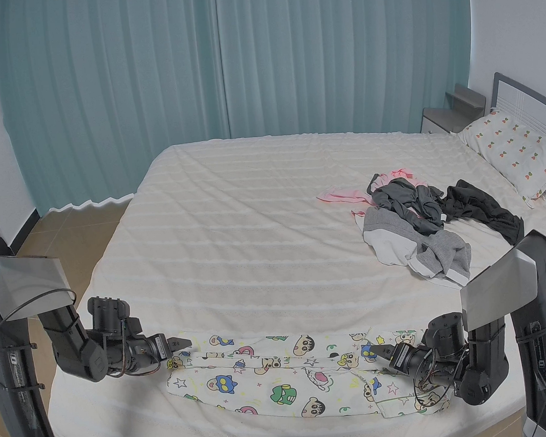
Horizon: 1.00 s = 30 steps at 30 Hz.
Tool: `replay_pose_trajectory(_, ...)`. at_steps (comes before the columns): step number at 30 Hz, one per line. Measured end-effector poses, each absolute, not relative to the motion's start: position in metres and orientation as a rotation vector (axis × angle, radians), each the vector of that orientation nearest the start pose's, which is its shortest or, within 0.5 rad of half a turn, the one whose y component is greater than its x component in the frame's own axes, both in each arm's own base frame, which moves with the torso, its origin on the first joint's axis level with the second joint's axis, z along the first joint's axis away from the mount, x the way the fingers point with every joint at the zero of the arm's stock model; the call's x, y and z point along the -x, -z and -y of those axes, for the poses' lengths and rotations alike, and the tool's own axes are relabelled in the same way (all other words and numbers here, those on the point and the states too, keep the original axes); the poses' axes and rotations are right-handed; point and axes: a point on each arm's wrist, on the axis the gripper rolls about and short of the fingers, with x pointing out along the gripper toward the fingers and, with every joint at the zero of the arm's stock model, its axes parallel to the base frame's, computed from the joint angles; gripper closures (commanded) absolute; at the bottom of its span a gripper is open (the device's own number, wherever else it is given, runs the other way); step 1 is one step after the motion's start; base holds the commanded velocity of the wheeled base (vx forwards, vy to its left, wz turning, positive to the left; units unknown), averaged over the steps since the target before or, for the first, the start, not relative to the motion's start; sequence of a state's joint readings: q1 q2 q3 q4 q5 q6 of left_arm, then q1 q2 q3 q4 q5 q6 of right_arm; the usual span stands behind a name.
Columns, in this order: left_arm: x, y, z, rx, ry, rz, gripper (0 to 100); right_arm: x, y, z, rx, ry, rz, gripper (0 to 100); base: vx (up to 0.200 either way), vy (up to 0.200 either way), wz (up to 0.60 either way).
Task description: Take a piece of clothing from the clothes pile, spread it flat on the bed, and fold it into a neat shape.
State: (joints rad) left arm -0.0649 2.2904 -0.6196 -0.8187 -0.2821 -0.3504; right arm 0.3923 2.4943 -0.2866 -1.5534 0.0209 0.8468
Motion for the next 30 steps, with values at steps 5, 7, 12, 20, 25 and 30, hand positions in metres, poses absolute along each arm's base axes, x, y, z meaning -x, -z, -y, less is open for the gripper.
replay_pose_trajectory(5, -0.338, 0.04, 0.043, 0.258, 0.165, -0.917, 0, -0.256, 0.067, -0.107, -0.68, -0.098, -0.771, 0, 0.0, 0.0, 0.0)
replay_pose_trajectory(7, -0.341, 0.044, 0.049, 0.199, 0.17, -0.916, 0, -0.256, 0.068, -0.107, -0.679, -0.097, -0.772, 0, 0.0, 0.0, 0.0)
replay_pose_trajectory(12, -0.338, 0.053, 0.056, 0.094, 0.189, -0.938, 0, -0.256, 0.068, -0.107, -0.678, -0.095, -0.771, 0, 0.0, 0.0, 0.0)
replay_pose_trajectory(20, -0.332, 0.06, 0.062, 0.019, 0.215, -0.96, 100, -0.254, 0.067, -0.106, -0.678, -0.089, -0.776, 0, 0.0, 0.0, 0.0)
replay_pose_trajectory(25, -0.329, 0.061, 0.067, -0.004, 0.231, -0.969, 100, -0.251, 0.066, -0.104, -0.678, -0.085, -0.783, 0, 0.0, 0.0, 0.0)
replay_pose_trajectory(30, -0.327, 0.061, 0.069, -0.005, 0.237, -0.972, 100, -0.25, 0.064, -0.104, -0.684, -0.091, -0.786, 0, 0.0, 0.0, 0.0)
